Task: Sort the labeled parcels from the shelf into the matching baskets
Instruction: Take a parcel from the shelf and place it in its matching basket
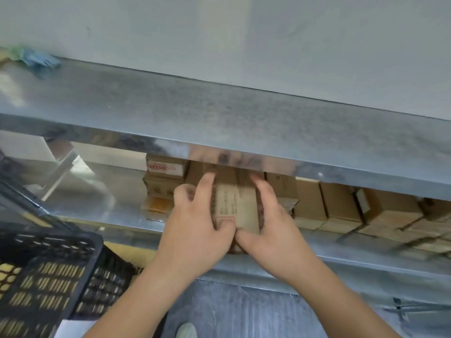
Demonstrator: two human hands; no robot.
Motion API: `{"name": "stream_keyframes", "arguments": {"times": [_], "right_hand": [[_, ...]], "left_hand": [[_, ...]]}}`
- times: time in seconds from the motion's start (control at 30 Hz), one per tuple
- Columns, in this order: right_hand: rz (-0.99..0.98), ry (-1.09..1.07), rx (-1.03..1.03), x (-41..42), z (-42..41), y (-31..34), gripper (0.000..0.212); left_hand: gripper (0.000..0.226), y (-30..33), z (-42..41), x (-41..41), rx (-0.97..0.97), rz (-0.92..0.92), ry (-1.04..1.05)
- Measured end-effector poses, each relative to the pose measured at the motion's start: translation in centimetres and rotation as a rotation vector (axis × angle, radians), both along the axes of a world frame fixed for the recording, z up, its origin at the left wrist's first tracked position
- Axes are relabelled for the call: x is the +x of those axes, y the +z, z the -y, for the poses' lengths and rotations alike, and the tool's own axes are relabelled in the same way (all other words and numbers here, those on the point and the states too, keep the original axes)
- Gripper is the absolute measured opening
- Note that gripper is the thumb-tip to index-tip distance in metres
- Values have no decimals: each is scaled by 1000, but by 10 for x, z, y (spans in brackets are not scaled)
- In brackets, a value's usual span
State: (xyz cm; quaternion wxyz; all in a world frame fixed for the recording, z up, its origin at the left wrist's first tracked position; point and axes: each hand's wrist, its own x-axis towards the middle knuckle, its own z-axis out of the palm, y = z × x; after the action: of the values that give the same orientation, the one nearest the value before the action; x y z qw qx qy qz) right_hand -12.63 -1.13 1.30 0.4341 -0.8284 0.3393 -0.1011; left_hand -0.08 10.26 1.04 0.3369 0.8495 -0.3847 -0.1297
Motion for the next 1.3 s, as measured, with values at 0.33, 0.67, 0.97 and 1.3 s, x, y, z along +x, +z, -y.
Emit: {"name": "stream_keyframes", "arguments": {"times": [0.33, 0.67, 0.97, 1.3], "right_hand": [[-218, 305, 153, -104, -19, -17, 109], [-279, 420, 293, -151, -79, -26, 80], [-99, 442, -22, -162, -167, -16, 31], [-31, 468, -26, -159, -281, -8, 26]], "left_hand": [[79, -33, -38, -132, 272, -29, 188], [70, -43, -117, -197, 264, -52, 334], [24, -22, -207, -217, 111, 124, 424], [29, -7, -325, -228, 158, 94, 456]]}}
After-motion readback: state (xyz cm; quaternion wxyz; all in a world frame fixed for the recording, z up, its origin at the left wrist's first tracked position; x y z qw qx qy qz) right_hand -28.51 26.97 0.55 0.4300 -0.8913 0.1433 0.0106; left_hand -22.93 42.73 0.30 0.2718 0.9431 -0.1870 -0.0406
